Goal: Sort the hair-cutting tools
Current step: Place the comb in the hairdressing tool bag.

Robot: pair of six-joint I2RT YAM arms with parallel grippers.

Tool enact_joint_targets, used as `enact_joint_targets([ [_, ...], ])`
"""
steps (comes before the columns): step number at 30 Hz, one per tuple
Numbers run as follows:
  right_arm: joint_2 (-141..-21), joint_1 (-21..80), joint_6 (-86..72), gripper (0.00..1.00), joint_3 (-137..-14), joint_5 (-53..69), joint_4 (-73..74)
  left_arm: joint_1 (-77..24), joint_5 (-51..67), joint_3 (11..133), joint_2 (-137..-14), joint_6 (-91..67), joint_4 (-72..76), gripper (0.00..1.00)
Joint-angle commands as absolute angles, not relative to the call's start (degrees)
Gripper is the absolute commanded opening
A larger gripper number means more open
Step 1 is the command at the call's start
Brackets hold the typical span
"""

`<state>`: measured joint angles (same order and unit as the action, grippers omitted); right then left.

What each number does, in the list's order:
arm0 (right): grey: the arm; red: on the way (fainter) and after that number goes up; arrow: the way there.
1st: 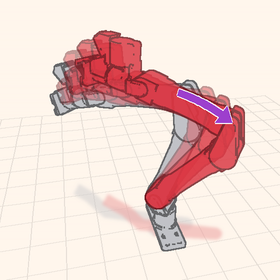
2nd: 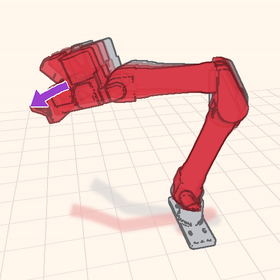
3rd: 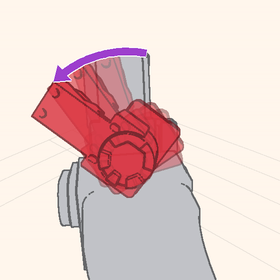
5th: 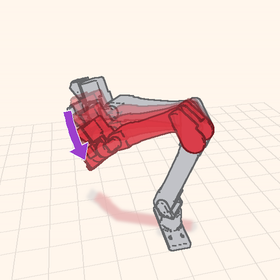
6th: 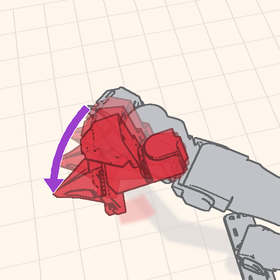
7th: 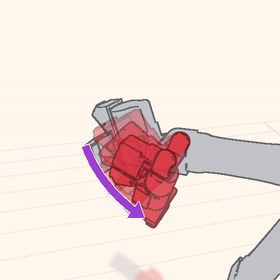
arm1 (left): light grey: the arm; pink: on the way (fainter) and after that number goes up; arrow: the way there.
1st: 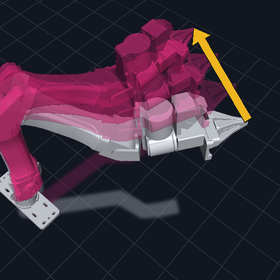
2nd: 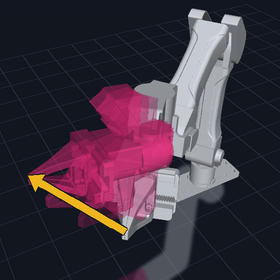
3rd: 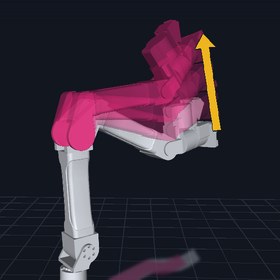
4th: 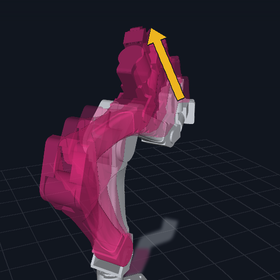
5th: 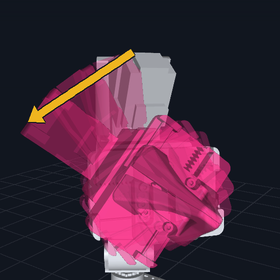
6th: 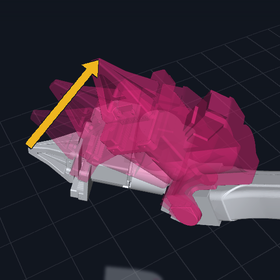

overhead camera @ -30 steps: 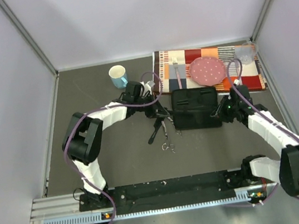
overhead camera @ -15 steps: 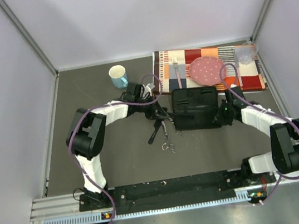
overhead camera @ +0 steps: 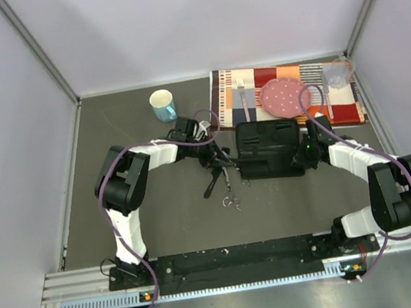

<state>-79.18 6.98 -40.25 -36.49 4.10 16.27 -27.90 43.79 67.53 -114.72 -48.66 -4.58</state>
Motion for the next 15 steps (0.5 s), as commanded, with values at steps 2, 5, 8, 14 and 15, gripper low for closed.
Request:
enact_joint_targets([
  [2, -82.5, 7.9, -39.6, 0.07, -35.2, -1.3, 15.6, -27.9, 39.2, 65.9, -114.3, -52.5, -1.9, 0.0],
  [5, -82.9, 8.1, -39.6, 0.07, -35.2, -1.5, 15.3, -28.7, 39.9, 66.4, -115.0, -54.1, -0.5, 0.0],
  [8, -83.1, 8.1, -39.6, 0.07, -35.3, -1.4, 15.2, -29.5, 39.5, 66.6, -115.7, -54.8, 1.6, 0.0],
  [14, -83.3, 8.2, -39.6, 0.06, -35.6, -1.5, 15.3, -29.9, 38.8, 65.7, -115.7, -55.8, 3.2, 0.0],
  [15, -83.4, 8.3, -39.5, 0.06, -35.7, -1.5, 15.4, -30.1, 38.8, 65.8, -116.1, -55.6, 3.2, 0.0],
])
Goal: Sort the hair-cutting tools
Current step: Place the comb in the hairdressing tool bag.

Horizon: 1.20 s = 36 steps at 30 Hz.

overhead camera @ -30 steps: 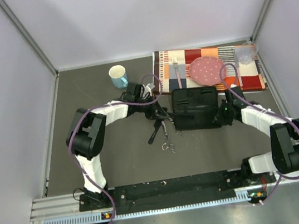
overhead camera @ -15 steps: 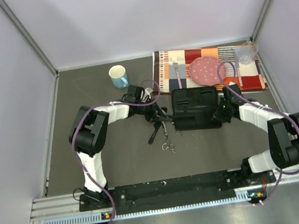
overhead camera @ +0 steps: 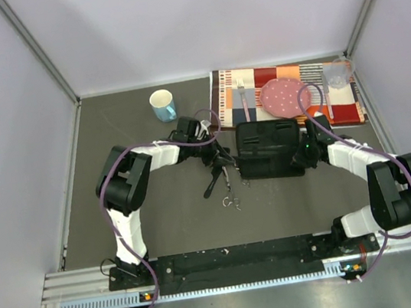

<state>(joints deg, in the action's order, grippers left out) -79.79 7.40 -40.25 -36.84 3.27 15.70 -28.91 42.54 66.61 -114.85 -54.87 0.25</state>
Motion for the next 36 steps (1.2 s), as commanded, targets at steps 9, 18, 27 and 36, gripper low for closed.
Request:
enact_joint_targets([
  [9, -83.4, 8.3, -39.4, 0.06, -35.6, -1.6, 15.2, -29.0, 30.8, 66.7, -112.4, -45.4, -6.8, 0.0],
  [18, -83.1, 8.4, -39.1, 0.06, -35.5, -1.5, 15.1, -28.7, 30.3, 71.6, -111.5, -33.4, -10.1, 0.0],
  [27, -83.0, 8.3, -39.4, 0.06, -35.1, -1.1, 15.0, -29.8, 36.4, 71.7, -113.6, -36.3, -9.2, 0.0],
  [36, -83.0, 8.4, -39.7, 0.06, -35.2, -0.7, 14.6, -31.8, 36.5, 65.5, -112.6, -39.3, -9.4, 0.0],
])
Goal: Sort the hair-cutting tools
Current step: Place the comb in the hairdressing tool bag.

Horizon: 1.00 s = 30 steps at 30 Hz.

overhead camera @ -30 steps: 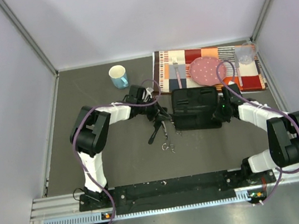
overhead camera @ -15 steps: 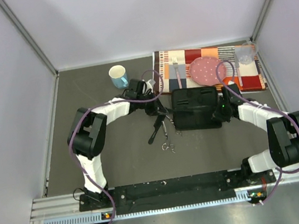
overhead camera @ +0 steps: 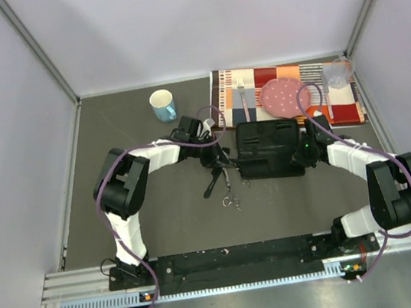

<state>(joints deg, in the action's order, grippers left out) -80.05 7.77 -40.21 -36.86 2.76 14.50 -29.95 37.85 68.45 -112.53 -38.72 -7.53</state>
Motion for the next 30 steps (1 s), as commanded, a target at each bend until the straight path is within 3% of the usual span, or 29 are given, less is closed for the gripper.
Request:
enact_joint_targets([
  [1, -83.0, 8.4, -39.7, 0.06, -35.1, -0.7, 14.5, -31.9, 36.5, 65.2, -112.8, -39.6, -8.6, 0.0],
  [15, -82.7, 8.4, -40.0, 0.06, -34.8, -0.4, 14.2, -32.8, 32.3, 59.9, -112.3, -53.2, 6.5, 0.0],
  [30, -82.5, 8.4, -40.2, 0.06, -34.5, -0.3, 13.3, -33.9, 35.6, 60.0, -114.2, -55.7, 8.5, 0.0],
])
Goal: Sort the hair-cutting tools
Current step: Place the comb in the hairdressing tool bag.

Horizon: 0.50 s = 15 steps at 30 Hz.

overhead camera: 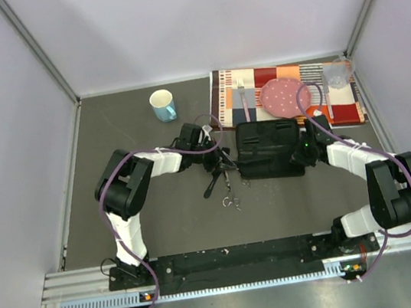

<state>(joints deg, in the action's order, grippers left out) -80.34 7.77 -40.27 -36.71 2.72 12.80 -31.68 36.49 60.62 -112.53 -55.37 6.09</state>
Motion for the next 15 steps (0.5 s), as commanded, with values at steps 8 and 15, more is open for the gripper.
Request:
enact_joint_targets([
  [8, -82.2, 8.4, -40.1, 0.06, -34.0, -0.3, 13.0, -33.2, 24.4, 58.4, -108.4, -51.3, 4.2, 0.0],
  [15, -81.7, 8.4, -40.1, 0.06, -33.5, -0.3, 12.9, -33.3, 20.8, 58.1, -107.0, -50.6, 5.1, 0.0],
])
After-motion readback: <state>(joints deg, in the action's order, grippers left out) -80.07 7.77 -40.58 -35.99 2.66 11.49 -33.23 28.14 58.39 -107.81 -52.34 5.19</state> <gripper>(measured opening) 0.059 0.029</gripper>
